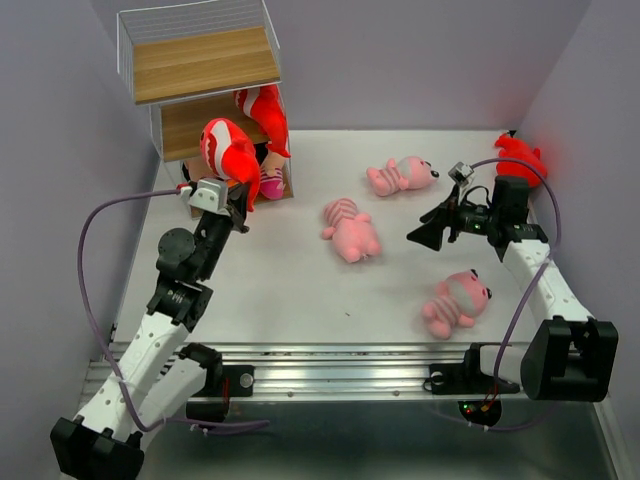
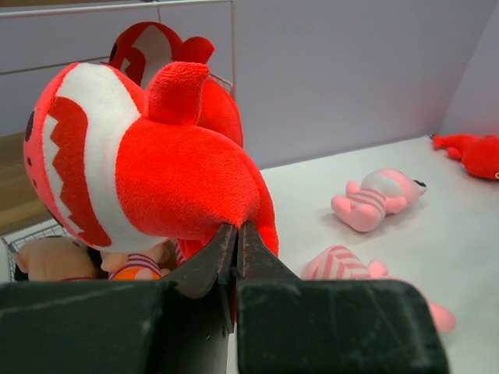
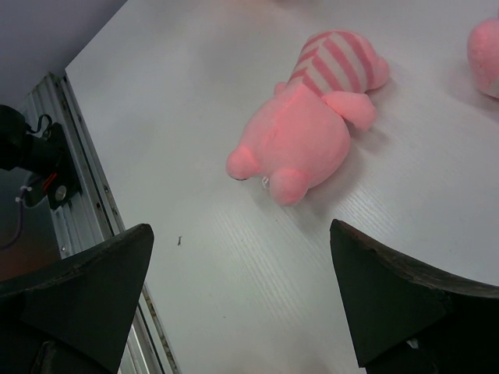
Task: Place and organize the stuffed toys onto the shelf
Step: Place the stuffed toy onto shelf
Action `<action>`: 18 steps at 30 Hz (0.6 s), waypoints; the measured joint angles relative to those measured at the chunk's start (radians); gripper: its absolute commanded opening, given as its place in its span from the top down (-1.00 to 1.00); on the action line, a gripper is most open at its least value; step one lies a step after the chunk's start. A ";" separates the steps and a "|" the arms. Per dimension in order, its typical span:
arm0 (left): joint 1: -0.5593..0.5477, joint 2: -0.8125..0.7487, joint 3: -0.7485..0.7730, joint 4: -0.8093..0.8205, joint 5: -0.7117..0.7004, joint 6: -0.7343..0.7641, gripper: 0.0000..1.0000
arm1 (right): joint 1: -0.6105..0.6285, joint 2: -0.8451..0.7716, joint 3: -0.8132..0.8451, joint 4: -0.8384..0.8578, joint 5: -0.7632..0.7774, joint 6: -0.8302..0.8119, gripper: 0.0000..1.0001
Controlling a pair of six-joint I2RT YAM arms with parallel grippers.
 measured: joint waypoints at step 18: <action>0.270 0.128 -0.007 0.212 0.351 -0.034 1.00 | -0.016 -0.006 0.000 0.000 -0.014 0.000 -1.00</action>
